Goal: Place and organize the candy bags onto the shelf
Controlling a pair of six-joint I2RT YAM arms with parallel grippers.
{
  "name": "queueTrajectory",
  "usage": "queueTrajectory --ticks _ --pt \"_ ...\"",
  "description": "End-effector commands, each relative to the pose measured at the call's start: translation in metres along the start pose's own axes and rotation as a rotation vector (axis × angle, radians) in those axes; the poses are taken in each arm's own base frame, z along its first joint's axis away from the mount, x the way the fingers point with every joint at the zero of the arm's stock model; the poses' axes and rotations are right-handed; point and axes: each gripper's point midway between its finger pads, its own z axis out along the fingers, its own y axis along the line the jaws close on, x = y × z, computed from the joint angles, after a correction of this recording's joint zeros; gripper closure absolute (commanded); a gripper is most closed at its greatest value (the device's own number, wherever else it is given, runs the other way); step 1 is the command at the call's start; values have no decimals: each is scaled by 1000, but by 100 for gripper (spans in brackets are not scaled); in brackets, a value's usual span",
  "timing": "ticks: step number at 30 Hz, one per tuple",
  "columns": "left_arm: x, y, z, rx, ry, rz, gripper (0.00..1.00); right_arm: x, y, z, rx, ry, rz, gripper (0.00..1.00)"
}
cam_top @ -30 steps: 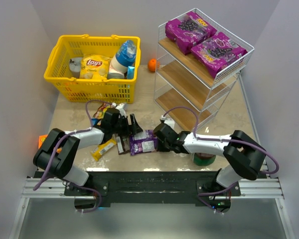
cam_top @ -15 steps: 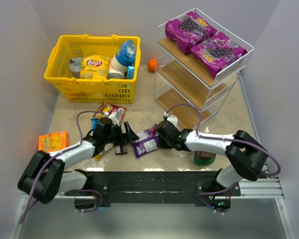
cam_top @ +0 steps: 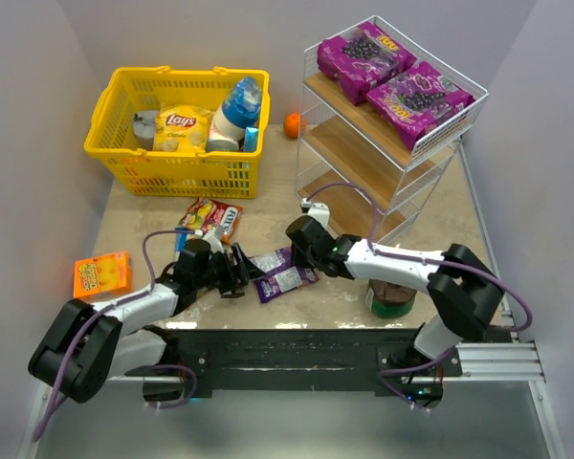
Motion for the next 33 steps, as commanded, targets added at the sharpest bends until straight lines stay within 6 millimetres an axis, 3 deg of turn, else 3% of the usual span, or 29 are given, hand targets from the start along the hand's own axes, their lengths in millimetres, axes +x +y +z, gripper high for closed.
queueTrajectory --ticks 1,5,10,14,23,33 --pt "5 -9 4 82 14 -52 20 -12 -2 20 48 -42 17 64" --pt "10 -13 5 127 19 -80 21 1 -10 33 89 -11 8 73" --pt "20 -5 8 118 45 -126 23 23 -26 44 141 37 12 76" --pt "17 -9 11 153 25 -159 24 36 -30 47 136 63 23 76" --pt "11 -18 23 190 -24 -322 32 38 -34 42 132 59 45 77" --pt "5 -9 39 104 -106 -435 42 43 -37 35 108 60 65 77"
